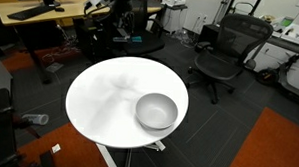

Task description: Pick the marker and put it in the bowl

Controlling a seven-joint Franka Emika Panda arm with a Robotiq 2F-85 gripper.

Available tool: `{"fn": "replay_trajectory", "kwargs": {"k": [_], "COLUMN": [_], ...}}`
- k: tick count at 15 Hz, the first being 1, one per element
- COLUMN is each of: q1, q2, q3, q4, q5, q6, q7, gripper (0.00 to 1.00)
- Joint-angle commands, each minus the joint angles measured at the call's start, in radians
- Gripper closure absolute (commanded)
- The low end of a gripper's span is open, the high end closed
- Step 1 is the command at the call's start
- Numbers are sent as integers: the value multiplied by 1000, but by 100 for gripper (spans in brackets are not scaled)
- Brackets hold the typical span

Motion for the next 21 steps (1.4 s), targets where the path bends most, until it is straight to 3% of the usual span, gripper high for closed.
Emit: {"fn": "replay_trajectory", "kwargs": {"k": [1, 6, 11, 21], "q1": [-61, -141, -205, -257], "q2": [-160, -234, -216, -78], "q3": [13, 4, -16, -73], "q4": [-134, -169, -152, -113], "q5": [-2, 12, 18, -32], "q6": [-40, -125, -174, -138], "q7": [-162, -397, -566, -635], "gripper": [95, 95, 95, 95]}}
